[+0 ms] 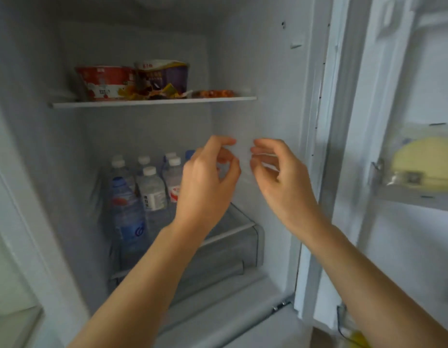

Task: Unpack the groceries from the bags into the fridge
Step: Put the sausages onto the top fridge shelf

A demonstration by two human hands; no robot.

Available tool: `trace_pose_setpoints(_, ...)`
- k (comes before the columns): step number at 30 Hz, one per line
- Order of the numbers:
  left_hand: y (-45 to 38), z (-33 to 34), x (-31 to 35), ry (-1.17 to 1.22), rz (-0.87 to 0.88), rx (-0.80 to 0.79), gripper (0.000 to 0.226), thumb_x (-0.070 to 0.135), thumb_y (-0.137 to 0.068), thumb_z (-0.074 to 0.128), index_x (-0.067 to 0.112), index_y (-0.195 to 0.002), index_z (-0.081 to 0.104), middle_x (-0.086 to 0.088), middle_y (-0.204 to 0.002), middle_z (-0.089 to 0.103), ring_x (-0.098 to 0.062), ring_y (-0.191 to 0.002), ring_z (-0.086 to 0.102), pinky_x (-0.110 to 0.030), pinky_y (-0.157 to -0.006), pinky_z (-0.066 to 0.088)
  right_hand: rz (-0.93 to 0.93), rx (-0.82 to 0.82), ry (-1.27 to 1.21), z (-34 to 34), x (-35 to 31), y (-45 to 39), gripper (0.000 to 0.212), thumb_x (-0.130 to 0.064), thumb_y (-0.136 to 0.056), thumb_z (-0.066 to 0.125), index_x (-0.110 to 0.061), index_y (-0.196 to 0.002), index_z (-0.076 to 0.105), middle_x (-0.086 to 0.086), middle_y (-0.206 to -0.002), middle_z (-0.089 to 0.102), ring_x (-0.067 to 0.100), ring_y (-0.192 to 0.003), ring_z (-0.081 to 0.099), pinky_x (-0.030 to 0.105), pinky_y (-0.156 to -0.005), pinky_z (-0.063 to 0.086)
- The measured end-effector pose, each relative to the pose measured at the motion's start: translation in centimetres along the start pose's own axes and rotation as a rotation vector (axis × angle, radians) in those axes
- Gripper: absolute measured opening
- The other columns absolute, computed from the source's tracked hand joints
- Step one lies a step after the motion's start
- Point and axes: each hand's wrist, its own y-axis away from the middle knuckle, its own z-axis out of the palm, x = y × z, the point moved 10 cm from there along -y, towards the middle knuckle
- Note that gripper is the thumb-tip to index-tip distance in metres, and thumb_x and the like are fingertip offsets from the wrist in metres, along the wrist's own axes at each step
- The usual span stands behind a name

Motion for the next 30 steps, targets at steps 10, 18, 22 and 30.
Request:
trace_pose_setpoints(10, 17.5, 6.0, 4.3, 0.065, -0.109, -0.254, 0.029, 0.014, -0.088, 0.065, 0.026, -0.114, 0.060, 0.017, -0.088, 0.062, -0.003, -0.083, 0.058, -0.011, -0.074, 0.046, 0.158, -0.100, 0.113, -7.8, 3.6, 18.9, 0.031, -0.013, -0.092, 0.057, -0.012, -0.124, 0.054, -0.004, -0.120, 0.061, 0.006, -0.114, 0.057, 0.027, -0.099, 0.047)
trace_pose_setpoints(18, 33.2, 11.6, 12.9, 0.154, -0.246, -0.418, 0.027, 0.022, -0.087, 0.062, 0.032, -0.112, 0.058, 0.015, -0.086, 0.062, 0.000, -0.083, 0.057, -0.010, -0.070, 0.045, 0.248, -0.112, 0.213, -18.9, 3.5, 33.7, 0.035, -0.025, -0.093, 0.051, -0.010, -0.125, 0.054, -0.004, -0.119, 0.060, 0.008, -0.114, 0.057, 0.029, -0.098, 0.046)
trace_pose_setpoints(22, 41.0, 13.9, 16.9, 0.135, -0.318, -0.509, 0.028, 0.014, -0.088, 0.065, 0.027, -0.112, 0.061, 0.009, -0.086, 0.063, -0.002, -0.081, 0.057, -0.014, -0.070, 0.047, 0.385, -0.119, 0.327, -25.5, 3.7, 41.3, 0.035, -0.024, -0.093, 0.053, -0.014, -0.126, 0.054, -0.007, -0.120, 0.060, 0.001, -0.113, 0.055, 0.015, -0.098, 0.041)
trace_pose_setpoints(30, 54.3, 19.1, 26.2, 0.097, -0.346, -0.842, 0.025, 0.027, -0.090, 0.063, 0.037, -0.113, 0.058, 0.023, -0.085, 0.058, 0.007, -0.083, 0.056, -0.006, -0.072, 0.046, 0.628, -0.050, 0.423, -37.1, 3.0, 55.0, 0.033, -0.026, -0.092, 0.050, -0.012, -0.121, 0.056, -0.005, -0.116, 0.062, 0.002, -0.109, 0.056, 0.015, -0.096, 0.042)
